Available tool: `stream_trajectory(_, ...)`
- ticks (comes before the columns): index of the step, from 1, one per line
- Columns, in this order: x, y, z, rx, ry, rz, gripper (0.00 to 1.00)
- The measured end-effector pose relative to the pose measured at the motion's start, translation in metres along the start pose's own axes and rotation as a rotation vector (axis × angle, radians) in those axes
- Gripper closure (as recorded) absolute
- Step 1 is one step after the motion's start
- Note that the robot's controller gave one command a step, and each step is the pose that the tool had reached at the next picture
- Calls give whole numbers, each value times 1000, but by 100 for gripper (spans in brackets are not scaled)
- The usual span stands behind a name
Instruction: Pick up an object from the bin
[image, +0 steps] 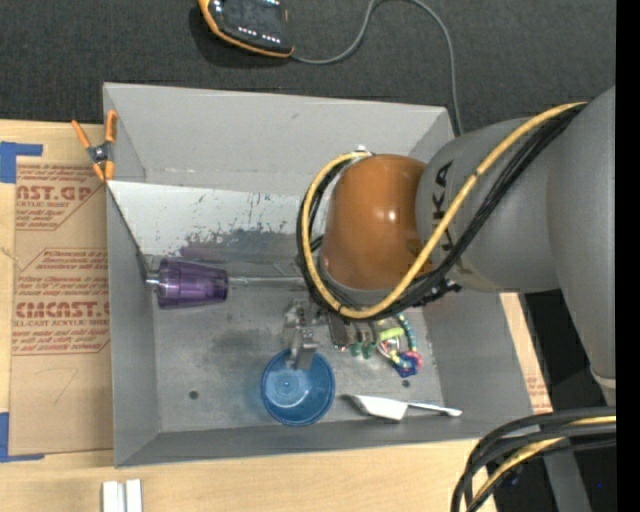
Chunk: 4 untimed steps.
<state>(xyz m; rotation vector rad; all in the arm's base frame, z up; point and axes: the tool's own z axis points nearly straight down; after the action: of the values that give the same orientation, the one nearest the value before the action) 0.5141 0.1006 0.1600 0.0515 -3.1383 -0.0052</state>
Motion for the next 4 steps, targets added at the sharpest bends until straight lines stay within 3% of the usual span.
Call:
stream_trajectory(1,5,15,-45,-3,-7,10,100)
stream_trajectory(2,-4,2,21,-1,-7,11,100)
stream_trajectory(3,31,-16,15,-2,-5,-134,100)
stream_trajectory(4,8,-39,80,0,-11,-159,100)
